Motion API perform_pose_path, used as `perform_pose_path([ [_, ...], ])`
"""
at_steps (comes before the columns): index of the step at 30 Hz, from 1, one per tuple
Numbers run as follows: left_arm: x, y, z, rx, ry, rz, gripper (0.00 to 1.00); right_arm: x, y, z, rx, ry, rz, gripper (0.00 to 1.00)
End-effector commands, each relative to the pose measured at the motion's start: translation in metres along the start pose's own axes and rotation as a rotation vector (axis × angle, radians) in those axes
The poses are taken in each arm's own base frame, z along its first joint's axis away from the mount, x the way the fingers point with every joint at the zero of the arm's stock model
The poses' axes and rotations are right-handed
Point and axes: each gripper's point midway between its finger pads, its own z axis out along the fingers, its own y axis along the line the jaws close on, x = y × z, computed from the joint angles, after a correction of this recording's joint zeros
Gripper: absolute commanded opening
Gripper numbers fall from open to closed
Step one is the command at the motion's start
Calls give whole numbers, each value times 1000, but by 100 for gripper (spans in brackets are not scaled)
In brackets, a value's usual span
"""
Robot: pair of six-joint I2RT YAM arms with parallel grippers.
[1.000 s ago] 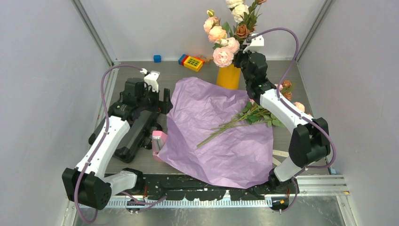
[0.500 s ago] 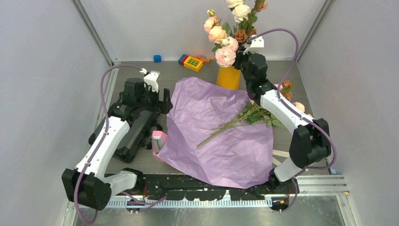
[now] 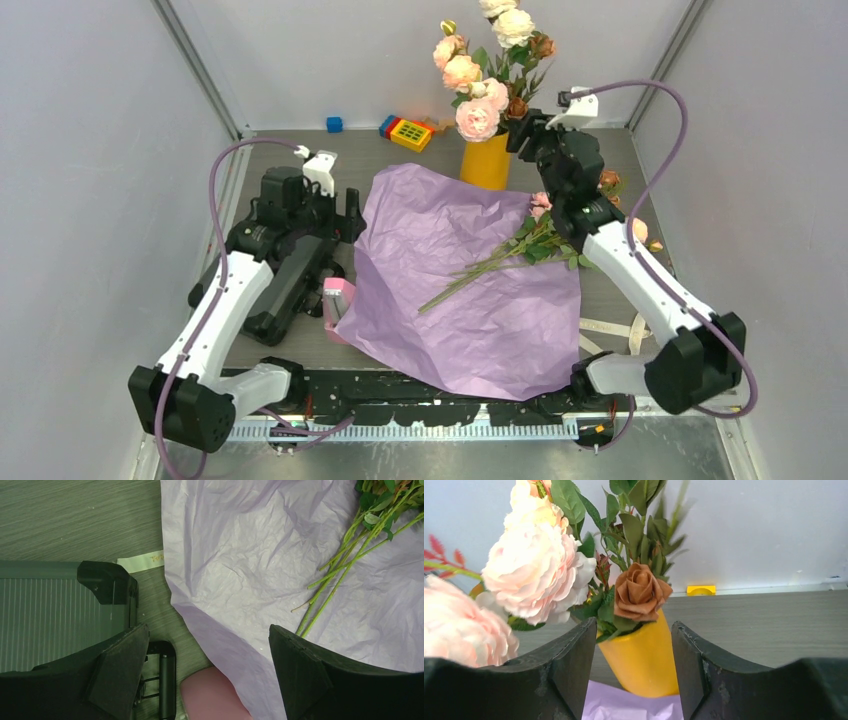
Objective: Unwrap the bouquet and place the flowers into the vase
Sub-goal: Insert the fake flower into the vase, then pick up the fake flower from the wrapping paper.
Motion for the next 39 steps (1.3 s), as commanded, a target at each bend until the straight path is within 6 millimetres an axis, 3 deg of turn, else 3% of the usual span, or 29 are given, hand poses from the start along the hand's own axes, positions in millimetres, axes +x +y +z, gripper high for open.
perform_pose_path([
  [1, -7, -4, -7, 9, -39, 26, 92, -20, -13, -34, 58, -13, 77, 63],
  [4, -7, -5, -8, 11, -41, 27, 92, -22, -23, -52, 100, 9, 93, 64],
  [9, -6, -6, -8, 15, -48, 23, 92, -5, -53, -91, 260, 100, 170, 63],
  [13, -5, -7, -6, 18, -43, 18, 91, 21, -69, -118, 357, 175, 266, 63],
  [16, -4, -7, -6, 17, -41, 12, 91, 52, -71, -130, 372, 236, 339, 63],
  [20, -4, -6, -6, 13, -43, 9, 91, 89, -75, -138, 394, 303, 392, 62],
  [29, -5, -10, -10, 24, -63, 4, 87, 166, -108, -145, 471, 422, 534, 48],
  [33, -6, -9, -11, 21, -68, 5, 87, 188, -122, -142, 482, 433, 608, 44],
  [39, -5, -10, -9, 24, -61, -1, 87, 197, -141, -130, 504, 367, 638, 39],
])
